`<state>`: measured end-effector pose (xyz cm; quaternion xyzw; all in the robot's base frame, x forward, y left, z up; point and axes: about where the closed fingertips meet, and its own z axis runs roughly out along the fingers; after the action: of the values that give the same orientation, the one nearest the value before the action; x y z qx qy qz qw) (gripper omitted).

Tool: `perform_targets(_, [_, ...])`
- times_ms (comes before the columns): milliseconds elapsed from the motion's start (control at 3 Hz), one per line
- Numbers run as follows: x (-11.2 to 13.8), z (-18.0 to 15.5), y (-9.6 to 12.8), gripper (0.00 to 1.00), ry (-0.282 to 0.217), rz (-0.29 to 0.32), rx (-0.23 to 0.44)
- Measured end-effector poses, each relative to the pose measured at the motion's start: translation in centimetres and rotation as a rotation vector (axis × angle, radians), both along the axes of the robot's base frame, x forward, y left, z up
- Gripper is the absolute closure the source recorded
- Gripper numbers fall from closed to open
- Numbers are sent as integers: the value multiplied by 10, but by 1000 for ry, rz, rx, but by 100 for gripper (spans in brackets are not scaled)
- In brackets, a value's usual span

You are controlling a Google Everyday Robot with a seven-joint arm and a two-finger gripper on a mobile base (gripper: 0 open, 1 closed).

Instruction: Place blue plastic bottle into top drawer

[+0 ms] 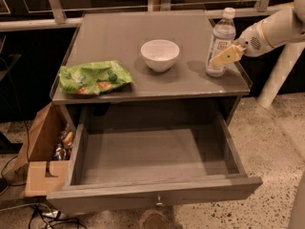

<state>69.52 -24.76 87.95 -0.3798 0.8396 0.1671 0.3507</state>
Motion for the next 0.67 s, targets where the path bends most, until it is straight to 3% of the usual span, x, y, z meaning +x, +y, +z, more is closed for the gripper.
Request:
perform_targets(333, [0,0,0,89,0,0,0])
perform_targets(667, [-2,1,4,100,12,16,6])
